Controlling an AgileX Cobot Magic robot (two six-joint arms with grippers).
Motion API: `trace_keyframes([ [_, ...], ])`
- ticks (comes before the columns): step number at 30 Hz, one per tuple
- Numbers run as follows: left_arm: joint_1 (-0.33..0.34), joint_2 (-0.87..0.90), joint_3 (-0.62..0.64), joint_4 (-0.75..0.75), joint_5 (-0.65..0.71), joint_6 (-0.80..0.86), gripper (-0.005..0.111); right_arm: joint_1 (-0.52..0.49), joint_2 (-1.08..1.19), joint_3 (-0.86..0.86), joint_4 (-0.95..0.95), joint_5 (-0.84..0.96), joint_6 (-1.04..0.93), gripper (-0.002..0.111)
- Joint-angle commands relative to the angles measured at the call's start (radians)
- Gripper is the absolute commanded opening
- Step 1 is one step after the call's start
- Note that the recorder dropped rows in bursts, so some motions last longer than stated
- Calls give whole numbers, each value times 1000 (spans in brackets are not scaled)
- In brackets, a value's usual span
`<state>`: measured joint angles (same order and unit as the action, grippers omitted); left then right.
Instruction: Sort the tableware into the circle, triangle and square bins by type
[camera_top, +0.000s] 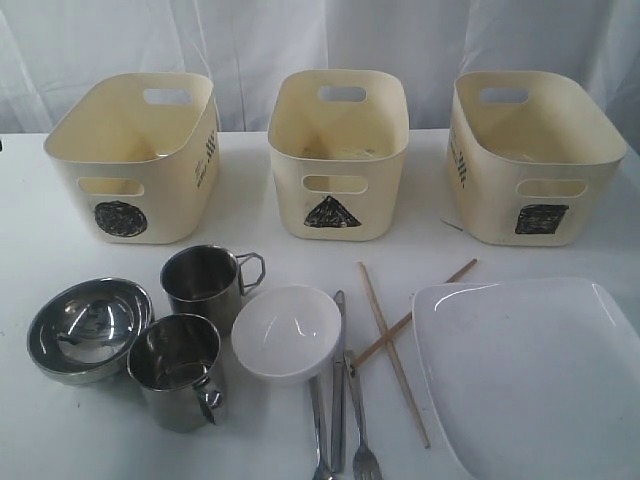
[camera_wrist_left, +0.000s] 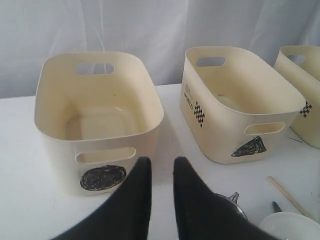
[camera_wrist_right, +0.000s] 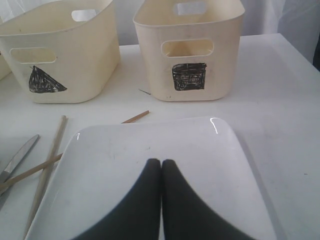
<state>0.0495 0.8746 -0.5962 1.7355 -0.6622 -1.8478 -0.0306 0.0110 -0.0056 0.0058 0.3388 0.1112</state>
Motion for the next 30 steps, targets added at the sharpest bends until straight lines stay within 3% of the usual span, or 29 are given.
trace_keyframes([
  [1,-5,-4,15,9,3,-76,23,0,-3,6,0,-3,-2,0],
  [8,-5,-4,16,9,9,-149,23,0,-3,6,0,-3,-2,0],
  [12,-3,-4,19,-54,0,-58,23,0,-3,6,0,-3,-2,0],
  [17,-3,-4,45,-447,-6,305,23,0,-3,6,0,-3,-2,0],
  [24,-14,-4,95,-775,62,901,23,0,-3,6,0,-3,-2,0],
  [28,-89,-2,139,-1029,151,1306,23,0,-3,6,0,-3,-2,0],
  [30,-173,-2,153,-1218,240,1484,23,0,-3,6,0,-3,-2,0],
])
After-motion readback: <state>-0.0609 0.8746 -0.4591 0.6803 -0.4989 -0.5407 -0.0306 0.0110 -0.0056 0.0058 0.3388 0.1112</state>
